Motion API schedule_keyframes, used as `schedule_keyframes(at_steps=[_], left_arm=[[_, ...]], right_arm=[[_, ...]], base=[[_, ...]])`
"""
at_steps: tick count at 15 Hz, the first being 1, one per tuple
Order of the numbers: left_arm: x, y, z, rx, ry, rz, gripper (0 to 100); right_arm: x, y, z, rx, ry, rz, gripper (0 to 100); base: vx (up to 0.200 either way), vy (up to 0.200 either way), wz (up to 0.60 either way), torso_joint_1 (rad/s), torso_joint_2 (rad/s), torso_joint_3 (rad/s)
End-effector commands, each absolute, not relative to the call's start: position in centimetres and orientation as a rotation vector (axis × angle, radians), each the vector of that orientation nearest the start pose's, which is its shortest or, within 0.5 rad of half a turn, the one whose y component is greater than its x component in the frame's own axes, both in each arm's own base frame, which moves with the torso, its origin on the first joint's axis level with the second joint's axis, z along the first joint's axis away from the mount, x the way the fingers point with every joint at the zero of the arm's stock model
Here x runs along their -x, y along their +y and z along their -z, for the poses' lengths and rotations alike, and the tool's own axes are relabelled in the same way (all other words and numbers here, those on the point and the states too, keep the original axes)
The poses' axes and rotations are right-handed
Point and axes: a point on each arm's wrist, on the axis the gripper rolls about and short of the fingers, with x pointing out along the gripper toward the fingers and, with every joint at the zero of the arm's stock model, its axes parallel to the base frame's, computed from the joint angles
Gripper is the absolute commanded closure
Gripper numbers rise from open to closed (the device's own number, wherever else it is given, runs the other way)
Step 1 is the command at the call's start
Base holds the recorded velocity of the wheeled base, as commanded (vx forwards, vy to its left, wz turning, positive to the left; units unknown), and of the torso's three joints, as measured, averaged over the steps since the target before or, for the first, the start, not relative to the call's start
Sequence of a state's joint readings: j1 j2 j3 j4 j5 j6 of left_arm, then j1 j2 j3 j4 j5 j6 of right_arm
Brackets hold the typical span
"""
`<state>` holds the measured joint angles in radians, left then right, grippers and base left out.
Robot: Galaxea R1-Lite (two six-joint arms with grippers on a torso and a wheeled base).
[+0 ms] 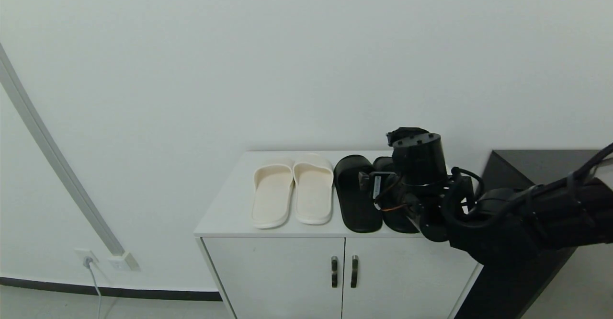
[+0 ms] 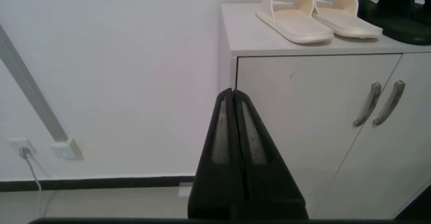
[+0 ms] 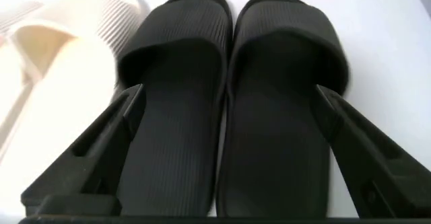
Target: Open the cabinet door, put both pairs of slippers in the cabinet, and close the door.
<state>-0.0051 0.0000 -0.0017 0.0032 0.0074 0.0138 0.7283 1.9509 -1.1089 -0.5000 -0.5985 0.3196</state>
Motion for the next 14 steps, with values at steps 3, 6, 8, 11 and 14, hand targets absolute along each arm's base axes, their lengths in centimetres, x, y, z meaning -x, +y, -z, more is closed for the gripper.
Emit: schedule_keyframes(at_steps=[3,6,8,11,14], left_arm=[[2.3,0.0,-7.6,-0.014,0.003,-0.002,100],[2.3,0.0,-7.6,-0.012,0.003,-0.003,100],[2.3,0.0,-7.6,-0.011,0.002,-0.003,100],[2.3,0.0,-7.6,-0.008,0.003,-0.003,100],[2.3,0.0,-7.6,-0.008,0.002,-0.003,100]], right_arm=[[-31.9,25.1,-14.2,-0.088,0.307,-0.041,0],[-32.8,25.2,-13.7,-0.081,0.308,-0.031,0],[-33.4,24.9,-13.4,-0.066,0.309,-0.027,0],[-34.5,24.6,-13.1,-0.047,0.272,-0.025,0],[-35.4,24.6,-12.3,-0.040,0.232,-0.041,0]], base=[[0.000,0.000,0.00,0.000,0.00,0.000],[0.000,0.000,0.00,0.000,0.00,0.000],[0.000,0.000,0.00,0.000,0.00,0.000],[0.000,0.000,0.00,0.000,0.00,0.000],[0.000,0.000,0.00,0.000,0.00,0.000]])
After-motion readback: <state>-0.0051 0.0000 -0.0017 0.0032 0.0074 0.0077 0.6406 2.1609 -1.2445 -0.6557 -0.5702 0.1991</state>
